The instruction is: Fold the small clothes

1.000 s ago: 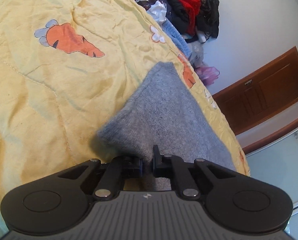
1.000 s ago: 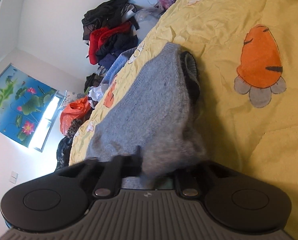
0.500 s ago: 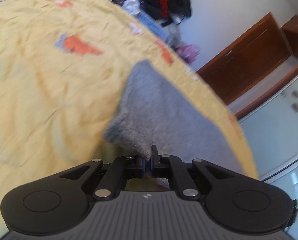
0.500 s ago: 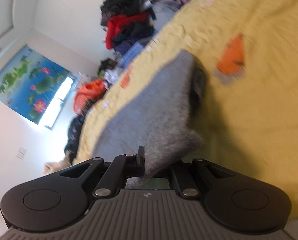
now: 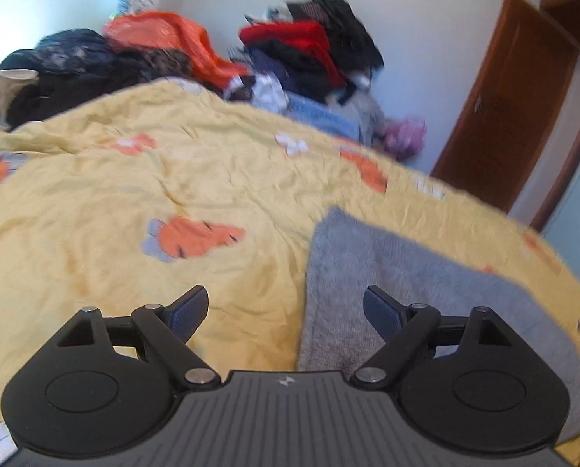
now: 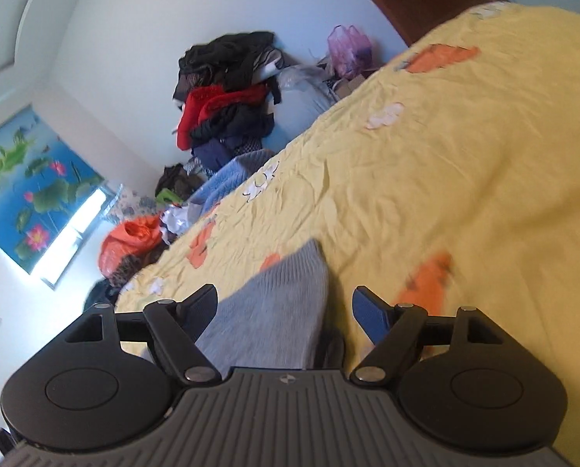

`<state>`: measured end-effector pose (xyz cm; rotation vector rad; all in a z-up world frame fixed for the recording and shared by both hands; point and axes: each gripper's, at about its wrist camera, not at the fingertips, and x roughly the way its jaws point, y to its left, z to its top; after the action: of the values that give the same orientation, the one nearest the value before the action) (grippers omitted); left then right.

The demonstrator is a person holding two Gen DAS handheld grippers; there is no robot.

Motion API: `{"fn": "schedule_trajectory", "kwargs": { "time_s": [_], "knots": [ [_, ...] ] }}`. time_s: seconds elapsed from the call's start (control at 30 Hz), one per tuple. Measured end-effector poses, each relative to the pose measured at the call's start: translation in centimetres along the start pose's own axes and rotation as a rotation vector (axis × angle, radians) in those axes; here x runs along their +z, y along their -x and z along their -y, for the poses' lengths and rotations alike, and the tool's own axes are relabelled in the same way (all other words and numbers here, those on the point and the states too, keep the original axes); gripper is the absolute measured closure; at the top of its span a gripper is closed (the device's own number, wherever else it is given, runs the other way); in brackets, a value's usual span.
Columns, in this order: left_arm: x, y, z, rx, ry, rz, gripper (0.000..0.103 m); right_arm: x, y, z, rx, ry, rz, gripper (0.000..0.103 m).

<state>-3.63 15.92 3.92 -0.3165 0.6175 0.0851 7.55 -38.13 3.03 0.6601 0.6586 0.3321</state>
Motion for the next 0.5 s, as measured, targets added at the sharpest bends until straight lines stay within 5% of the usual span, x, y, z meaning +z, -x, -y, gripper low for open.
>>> {"fn": "schedule_trajectory", "kwargs": {
  "time_s": [0.17, 0.23, 0.27, 0.3, 0.33, 0.5],
  "knots": [
    [-1.1, -3.8, 2.7, -0.024, -0.08, -0.092, 0.018, 0.7, -7.7, 0.2, -0.036, 0.01, -0.146, 0.024],
    [-1.7, -4.0, 3.2, -0.048, -0.117, -0.1, 0.054, 0.3, -8.7, -0.4, -0.012, 0.064, -0.13, 0.027],
    [-1.8, -3.9, 3.2, -0.07, -0.12, -0.104, 0.084, 0.2, -9.2, -0.6, -0.015, 0.069, -0.148, 0.051],
    [-1.7, -3.8, 3.2, -0.059, -0.123, -0.1, 0.093, 0.3, -9.6, -0.6, -0.012, 0.066, -0.172, 0.07],
    [-1.5, -3.7, 3.1, -0.053, -0.131, -0.11, 0.093, 0.3, -9.6, -0.5, 0.003, 0.057, -0.183, 0.085],
    [-1.5, -3.2, 2.0, -0.039, -0.128, -0.12, 0.094, 0.2, -8.5, 0.6, -0.031, 0.053, -0.122, 0.086]
  ]
}}
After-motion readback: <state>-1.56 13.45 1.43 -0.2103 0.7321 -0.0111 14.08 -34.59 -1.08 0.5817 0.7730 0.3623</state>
